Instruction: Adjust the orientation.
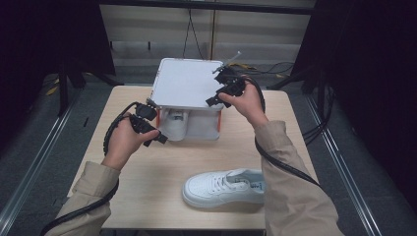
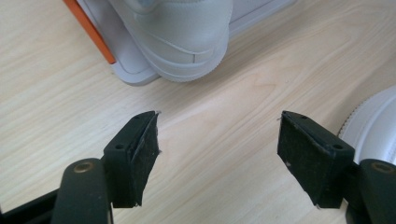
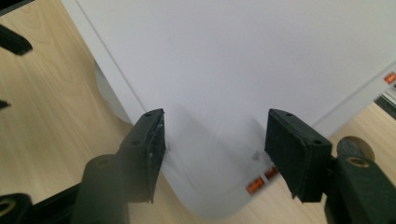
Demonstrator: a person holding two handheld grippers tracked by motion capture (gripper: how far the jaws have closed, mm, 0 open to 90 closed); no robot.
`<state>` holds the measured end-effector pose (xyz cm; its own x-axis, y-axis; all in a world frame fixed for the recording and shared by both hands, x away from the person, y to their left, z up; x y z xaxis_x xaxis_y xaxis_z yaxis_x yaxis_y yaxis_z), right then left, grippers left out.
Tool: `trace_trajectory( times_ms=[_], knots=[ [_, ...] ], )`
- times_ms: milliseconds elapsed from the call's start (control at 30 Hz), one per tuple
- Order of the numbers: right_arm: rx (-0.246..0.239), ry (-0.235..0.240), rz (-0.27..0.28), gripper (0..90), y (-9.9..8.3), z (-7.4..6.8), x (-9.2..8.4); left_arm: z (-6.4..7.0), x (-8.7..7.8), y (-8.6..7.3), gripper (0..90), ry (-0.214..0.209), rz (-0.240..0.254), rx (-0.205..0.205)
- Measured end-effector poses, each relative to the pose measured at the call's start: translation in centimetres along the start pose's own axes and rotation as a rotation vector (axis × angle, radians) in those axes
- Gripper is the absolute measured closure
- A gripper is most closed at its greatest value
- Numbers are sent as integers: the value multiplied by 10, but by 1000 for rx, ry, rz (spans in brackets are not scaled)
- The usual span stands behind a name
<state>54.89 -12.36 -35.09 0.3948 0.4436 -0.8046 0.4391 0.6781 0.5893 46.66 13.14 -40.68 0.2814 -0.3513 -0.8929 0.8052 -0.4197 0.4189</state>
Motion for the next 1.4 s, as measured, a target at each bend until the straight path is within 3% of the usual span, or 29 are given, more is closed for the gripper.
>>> trace_trajectory(
  times_ms=[267,300,467,500,633,767,833,1000,1167,1400],
  knots=[
    [-24,-8,-45,302,-31,-3,-22,3,-18,12,267,-13,-24,10],
    [-18,-4,-50,296,-35,-5,-26,4,-23,18,265,3,-20,24],
    [-34,-11,-70,295,-57,-6,-38,10,-33,33,267,3,-15,23],
    [-27,-10,-70,295,-61,-6,-40,12,-40,41,267,-3,-9,36],
    [-20,-12,-67,295,-78,-3,-50,15,-53,57,266,0,22,29],
    [-7,-13,-62,295,-89,-2,-57,19,-61,71,265,20,38,50],
    [-4,-17,-66,296,-102,-3,-62,22,-63,79,266,11,50,55],
    [-7,-7,-100,296,-118,-5,-60,25,-56,95,261,18,64,66],
    [-41,7,-141,296,-134,-17,-63,17,-44,110,259,31,91,50],
    [-59,36,-173,296,-147,-26,-59,16,-29,117,249,38,100,27]
  ],
)
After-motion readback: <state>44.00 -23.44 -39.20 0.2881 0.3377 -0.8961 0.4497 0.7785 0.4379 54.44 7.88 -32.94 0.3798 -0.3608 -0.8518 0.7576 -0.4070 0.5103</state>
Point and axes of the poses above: each handheld gripper's, and its own axes: x roughly forward along the jaws, y roughly out of its top, z roughly to its right, the point moved 4 cm from there along x, roughly forward along the jaws, and after that the axes turned 8 degrees about -x, right-handed, at the moved point
